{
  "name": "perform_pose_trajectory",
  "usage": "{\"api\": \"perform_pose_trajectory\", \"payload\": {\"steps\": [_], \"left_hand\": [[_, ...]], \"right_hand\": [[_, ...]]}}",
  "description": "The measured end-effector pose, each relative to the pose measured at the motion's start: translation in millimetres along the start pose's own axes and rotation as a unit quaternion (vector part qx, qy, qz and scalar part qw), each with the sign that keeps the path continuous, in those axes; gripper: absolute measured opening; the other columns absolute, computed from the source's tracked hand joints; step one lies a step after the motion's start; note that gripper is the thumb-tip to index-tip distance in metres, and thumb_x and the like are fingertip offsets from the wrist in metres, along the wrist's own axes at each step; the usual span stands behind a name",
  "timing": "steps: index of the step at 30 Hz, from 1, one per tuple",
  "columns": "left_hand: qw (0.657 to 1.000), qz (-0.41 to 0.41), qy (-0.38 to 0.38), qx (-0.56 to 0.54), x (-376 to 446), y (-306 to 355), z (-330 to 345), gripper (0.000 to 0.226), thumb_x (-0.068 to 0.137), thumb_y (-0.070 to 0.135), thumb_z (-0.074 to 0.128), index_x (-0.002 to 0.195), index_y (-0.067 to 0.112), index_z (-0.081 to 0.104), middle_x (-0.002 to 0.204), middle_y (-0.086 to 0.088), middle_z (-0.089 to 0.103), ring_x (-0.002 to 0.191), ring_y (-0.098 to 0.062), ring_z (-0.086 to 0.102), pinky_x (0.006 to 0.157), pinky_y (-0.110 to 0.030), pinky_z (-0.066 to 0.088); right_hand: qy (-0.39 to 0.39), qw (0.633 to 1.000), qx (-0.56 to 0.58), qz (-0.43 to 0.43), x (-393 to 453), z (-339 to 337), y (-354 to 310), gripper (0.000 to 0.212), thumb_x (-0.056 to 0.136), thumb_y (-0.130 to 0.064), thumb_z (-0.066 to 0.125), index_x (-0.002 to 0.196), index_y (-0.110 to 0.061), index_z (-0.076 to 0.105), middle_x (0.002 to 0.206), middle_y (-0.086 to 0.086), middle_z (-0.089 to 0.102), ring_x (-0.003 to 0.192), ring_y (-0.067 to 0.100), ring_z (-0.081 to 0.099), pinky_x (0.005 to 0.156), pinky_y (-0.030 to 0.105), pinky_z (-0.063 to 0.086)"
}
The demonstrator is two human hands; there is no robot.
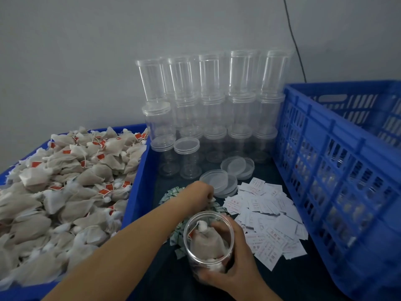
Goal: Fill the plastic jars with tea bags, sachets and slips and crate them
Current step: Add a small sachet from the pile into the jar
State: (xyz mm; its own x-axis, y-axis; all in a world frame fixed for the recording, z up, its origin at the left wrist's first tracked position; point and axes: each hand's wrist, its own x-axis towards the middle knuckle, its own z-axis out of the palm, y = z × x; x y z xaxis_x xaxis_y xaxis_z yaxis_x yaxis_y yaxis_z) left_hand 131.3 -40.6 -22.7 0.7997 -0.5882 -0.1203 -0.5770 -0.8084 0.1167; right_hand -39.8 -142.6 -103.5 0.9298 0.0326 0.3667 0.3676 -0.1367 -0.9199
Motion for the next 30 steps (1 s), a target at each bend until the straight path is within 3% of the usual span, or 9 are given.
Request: {"api": "perform_pose_trajectory", "payload": {"steps": [6,10,15,20,25,30], "left_hand": [[0.998,0.039,0.047,-0.031,-24,11,-41,0.014,0.083,0.021,0.071,0.092,0.012,0.065,0.094,-0.004,0.065,0.087,-0.019,0.057,0.079,-0.031,0.050],[0.984,0.027,0.088,-0.155,-56,16,-73,0.013,0.080,0.025,0.075,0.088,0.019,0.067,0.082,0.009,0.065,0.079,-0.007,0.063,0.075,-0.022,0.052],[0.960,0.026,0.029,-0.278,-102,23,-87,0.010,0.082,0.018,0.073,0.088,0.024,0.067,0.079,0.008,0.072,0.071,-0.001,0.068,0.073,-0.017,0.055],[0.962,0.031,-0.017,-0.270,-133,29,-81,0.010,0.082,0.015,0.072,0.079,0.024,0.068,0.081,0.006,0.072,0.072,-0.003,0.068,0.074,-0.019,0.055],[0.982,0.056,-0.023,-0.177,-140,38,-70,0.006,0.085,0.018,0.069,0.088,0.023,0.070,0.086,0.011,0.070,0.079,0.003,0.062,0.076,-0.015,0.050],[0.996,0.071,-0.023,-0.054,-134,50,-61,0.014,0.089,0.013,0.060,0.096,0.017,0.071,0.096,0.006,0.066,0.087,-0.007,0.059,0.082,-0.030,0.050]], "right_hand": [[0.002,1.000,-0.005,-0.003,0,0,0,0.101,0.064,-0.022,0.096,0.145,-0.041,0.038,0.141,-0.009,0.054,0.130,0.013,0.055,0.093,0.022,0.053],[0.004,1.000,0.008,-0.008,0,0,-2,0.098,0.063,-0.020,0.094,0.141,-0.045,0.041,0.138,-0.014,0.055,0.127,0.010,0.056,0.088,0.022,0.054],[0.001,1.000,0.023,-0.002,-1,0,-1,0.096,0.059,-0.030,0.092,0.136,-0.053,0.040,0.132,-0.024,0.054,0.126,0.003,0.053,0.088,0.015,0.051],[0.011,1.000,0.005,0.006,1,1,-4,0.097,0.058,-0.042,0.090,0.133,-0.066,0.034,0.126,-0.032,0.051,0.123,-0.003,0.052,0.090,0.009,0.046],[0.021,1.000,0.018,0.013,0,2,0,0.098,0.061,-0.055,0.090,0.142,-0.035,0.040,0.135,-0.026,0.050,0.128,0.005,0.053,0.094,0.017,0.049],[0.026,0.999,0.020,0.008,1,3,0,0.097,0.061,-0.050,0.092,0.141,-0.045,0.038,0.135,-0.018,0.053,0.126,0.014,0.056,0.091,0.024,0.053]]}}
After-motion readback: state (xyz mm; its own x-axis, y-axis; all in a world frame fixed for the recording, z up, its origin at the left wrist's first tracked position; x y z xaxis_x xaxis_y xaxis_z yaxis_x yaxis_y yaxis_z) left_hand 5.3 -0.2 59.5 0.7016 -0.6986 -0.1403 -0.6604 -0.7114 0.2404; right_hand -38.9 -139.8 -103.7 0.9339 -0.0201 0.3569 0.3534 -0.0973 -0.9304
